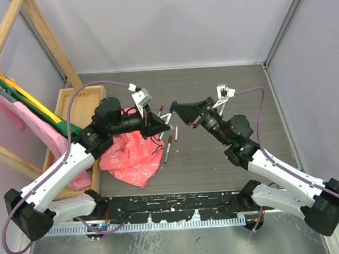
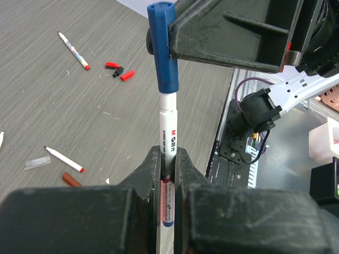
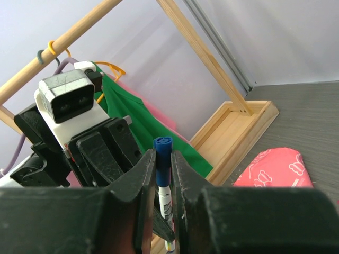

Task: Insert the pens into the pen caps
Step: Insert the pen cap onto the pen.

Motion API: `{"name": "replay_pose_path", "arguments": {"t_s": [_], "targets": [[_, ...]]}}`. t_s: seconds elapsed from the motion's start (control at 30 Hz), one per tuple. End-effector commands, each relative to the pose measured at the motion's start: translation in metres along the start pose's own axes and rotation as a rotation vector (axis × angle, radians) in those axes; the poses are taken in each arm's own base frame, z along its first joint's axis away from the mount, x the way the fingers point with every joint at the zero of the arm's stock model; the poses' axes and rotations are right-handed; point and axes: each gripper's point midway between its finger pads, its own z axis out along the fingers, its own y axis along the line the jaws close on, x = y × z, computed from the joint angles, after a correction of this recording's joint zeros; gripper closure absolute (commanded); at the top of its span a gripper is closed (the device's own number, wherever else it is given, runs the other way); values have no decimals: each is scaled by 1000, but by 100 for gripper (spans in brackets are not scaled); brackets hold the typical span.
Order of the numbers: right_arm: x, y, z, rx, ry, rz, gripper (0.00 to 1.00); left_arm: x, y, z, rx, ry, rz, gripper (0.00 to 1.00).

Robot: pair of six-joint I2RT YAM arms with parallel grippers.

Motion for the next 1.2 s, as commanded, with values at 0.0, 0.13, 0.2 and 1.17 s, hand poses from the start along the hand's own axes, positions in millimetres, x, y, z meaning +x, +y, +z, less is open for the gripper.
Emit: {"name": "replay_pose_path", "arguments": {"t_s": [0.0,0.13,0.2,1.17], "targets": [[16,5,-8,-51,53,8,100,-31,-4,-6,-17,-101,73,100],[29,1,-12,-75,82,5,96,-31,0,-6,-40,-106,61,100],[35,0,-13,-85,98,5,92,-32,1,-6,-51,-109,53,100],[-33,12,-5,71,12,-183,57,-112,10,-47,-346,-265,-239,100]]}}
